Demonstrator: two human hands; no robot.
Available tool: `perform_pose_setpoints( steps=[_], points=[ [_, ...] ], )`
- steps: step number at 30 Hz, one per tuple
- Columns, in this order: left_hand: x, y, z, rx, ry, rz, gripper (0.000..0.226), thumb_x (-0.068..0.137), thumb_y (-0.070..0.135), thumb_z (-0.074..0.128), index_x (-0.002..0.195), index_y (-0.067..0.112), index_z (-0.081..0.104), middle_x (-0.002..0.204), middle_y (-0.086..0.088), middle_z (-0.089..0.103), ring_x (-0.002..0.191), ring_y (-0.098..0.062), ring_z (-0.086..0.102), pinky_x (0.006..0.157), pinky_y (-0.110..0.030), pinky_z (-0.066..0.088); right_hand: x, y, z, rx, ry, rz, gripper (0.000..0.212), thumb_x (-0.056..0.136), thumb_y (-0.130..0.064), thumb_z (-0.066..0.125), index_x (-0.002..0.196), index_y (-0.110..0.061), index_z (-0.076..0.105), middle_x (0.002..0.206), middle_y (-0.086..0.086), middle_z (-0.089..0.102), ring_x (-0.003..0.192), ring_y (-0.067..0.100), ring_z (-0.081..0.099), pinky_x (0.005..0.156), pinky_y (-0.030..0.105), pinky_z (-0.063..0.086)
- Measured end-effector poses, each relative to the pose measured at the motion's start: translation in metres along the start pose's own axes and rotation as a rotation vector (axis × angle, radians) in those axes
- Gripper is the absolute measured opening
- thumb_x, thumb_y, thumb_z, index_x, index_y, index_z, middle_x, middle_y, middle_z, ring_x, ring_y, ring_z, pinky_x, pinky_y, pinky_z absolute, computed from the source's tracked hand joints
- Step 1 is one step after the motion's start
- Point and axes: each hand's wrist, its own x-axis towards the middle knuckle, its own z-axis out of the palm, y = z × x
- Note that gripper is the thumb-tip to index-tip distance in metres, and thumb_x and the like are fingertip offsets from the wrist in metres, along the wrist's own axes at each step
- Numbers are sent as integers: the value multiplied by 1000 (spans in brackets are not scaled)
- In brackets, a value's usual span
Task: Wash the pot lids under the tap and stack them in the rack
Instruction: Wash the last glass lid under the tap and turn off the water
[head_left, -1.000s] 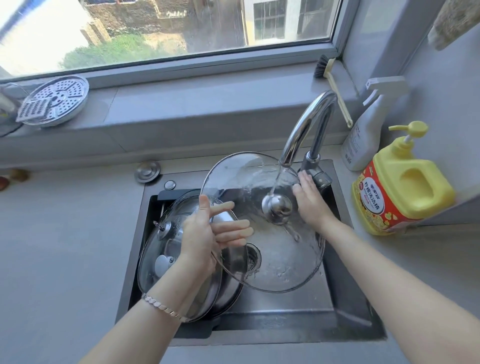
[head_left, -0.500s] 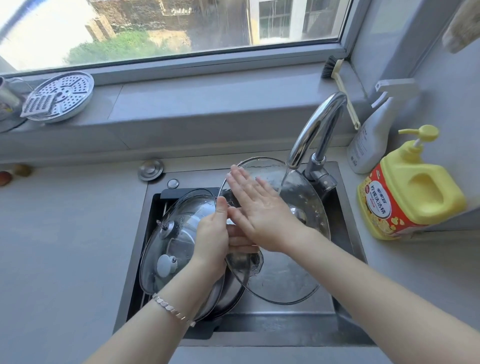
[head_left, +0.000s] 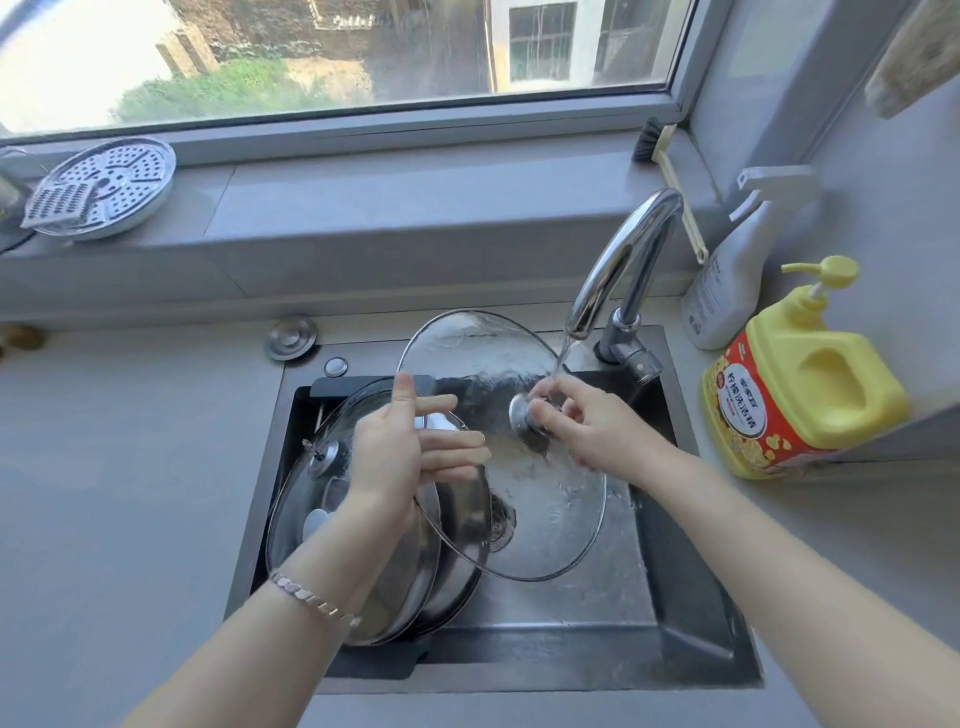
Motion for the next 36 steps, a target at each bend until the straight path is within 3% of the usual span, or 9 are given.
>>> perform_pose_setpoints(
  steps=[4, 8, 10, 13, 18, 23, 28, 33, 36],
  points=[
    [0, 2, -2, -20, 15, -13, 57, 96, 48, 31, 95, 0, 61, 67, -26, 69, 54, -33, 69, 45, -33, 57, 12, -11, 16, -292, 108, -24, 28, 93, -47, 41, 99, -20, 47, 78, 0, 57, 75, 23, 54, 64, 30, 36],
    [1, 1, 3, -27, 45, 11, 54, 97, 47, 32, 95, 1, 61, 62, -22, 69, 52, -31, 68, 46, -33, 56, 29, -27, 31, -319, 230, 261, 32, 92, -39, 32, 101, -15, 51, 102, 13, 62, 97, 32, 56, 75, 35, 34],
    [1, 1, 6, -21, 55, 38, 53, 97, 45, 34, 96, -1, 61, 59, -20, 68, 49, -30, 67, 45, -34, 55, 39, -29, 33, -221, 177, 408, 42, 90, -39, 29, 106, -10, 56, 96, 13, 64, 90, 31, 61, 75, 34, 38],
    [3, 2, 7, -2, 64, 50, 53, 97, 44, 35, 98, -2, 61, 57, -20, 68, 49, -30, 67, 46, -37, 55, 45, -24, 32, -58, 137, 479, 39, 87, -41, 30, 92, -12, 56, 67, 8, 63, 51, 24, 60, 66, 30, 47],
    [7, 3, -1, -20, 61, 31, 54, 97, 47, 34, 95, 0, 61, 62, -21, 69, 54, -32, 69, 49, -37, 56, 32, -8, 28, 334, 171, 236, 36, 91, -51, 43, 74, -20, 49, 56, 3, 53, 35, 14, 49, 37, 19, 36],
    [11, 4, -5, -86, 51, -21, 55, 97, 49, 31, 95, 3, 60, 67, -22, 70, 58, -32, 70, 49, -33, 57, 22, -3, 19, 811, 135, 200, 22, 96, -28, 46, 84, -10, 53, 47, 6, 51, 33, 11, 55, 32, 16, 43],
    [11, 2, -4, -79, 45, -1, 55, 97, 49, 30, 94, 4, 60, 63, -21, 70, 55, -31, 69, 47, -32, 57, 26, -5, 31, 408, 275, 183, 30, 99, -38, 34, 79, -20, 46, 59, 6, 51, 36, 11, 54, 40, 21, 43],
    [8, 2, 7, 13, 40, 24, 50, 97, 45, 35, 91, 2, 61, 58, -20, 68, 50, -31, 68, 43, -32, 55, 23, -7, 38, -44, 276, 232, 46, 90, -59, 37, 94, -13, 41, 88, 7, 59, 84, 29, 57, 73, 37, 40],
    [13, 3, 25, 156, -13, 5, 42, 99, 36, 37, 88, 2, 59, 60, -24, 66, 46, -29, 65, 43, -32, 53, 19, 8, 34, -187, 150, 289, 45, 94, -52, 21, 89, -13, 43, 74, 8, 65, 67, 27, 63, 74, 38, 47]
  ],
)
